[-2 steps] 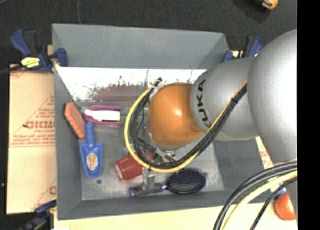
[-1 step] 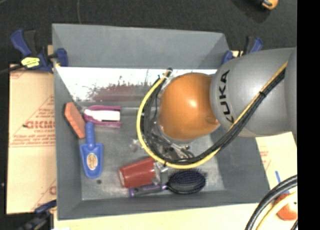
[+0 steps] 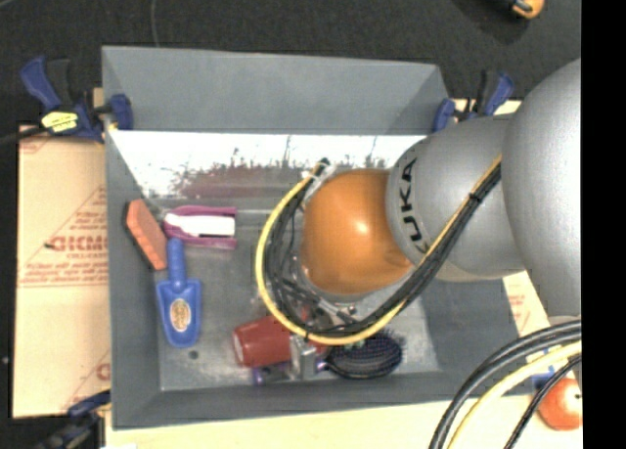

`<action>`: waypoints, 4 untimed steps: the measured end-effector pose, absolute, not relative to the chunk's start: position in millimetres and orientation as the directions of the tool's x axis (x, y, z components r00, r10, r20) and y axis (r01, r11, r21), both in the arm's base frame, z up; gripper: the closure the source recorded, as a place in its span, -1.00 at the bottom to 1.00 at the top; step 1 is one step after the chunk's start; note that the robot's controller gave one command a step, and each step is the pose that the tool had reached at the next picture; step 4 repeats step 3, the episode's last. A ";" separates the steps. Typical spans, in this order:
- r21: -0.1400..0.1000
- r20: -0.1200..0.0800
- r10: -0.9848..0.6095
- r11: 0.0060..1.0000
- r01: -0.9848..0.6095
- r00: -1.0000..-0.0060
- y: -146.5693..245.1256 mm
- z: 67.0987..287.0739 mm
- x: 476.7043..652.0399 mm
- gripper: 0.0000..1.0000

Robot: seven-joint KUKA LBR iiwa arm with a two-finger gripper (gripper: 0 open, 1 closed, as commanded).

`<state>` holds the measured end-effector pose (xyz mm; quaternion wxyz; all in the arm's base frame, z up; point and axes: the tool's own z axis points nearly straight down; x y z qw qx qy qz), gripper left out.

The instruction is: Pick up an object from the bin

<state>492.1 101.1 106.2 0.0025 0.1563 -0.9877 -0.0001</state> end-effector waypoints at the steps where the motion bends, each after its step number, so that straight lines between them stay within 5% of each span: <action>1: -0.002 -0.010 -0.497 0.868 -0.497 -0.868 99.7 70.2 488.4 -1.00; 2: 0.005 0.004 -0.361 0.932 -0.361 -0.932 85.9 73.9 490.4 1.00; 4: 0.005 0.004 -0.361 0.933 -0.361 -0.933 85.9 73.9 490.4 1.00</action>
Offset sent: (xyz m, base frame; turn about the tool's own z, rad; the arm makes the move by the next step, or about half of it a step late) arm -0.0023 -0.0177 -0.0362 -0.0566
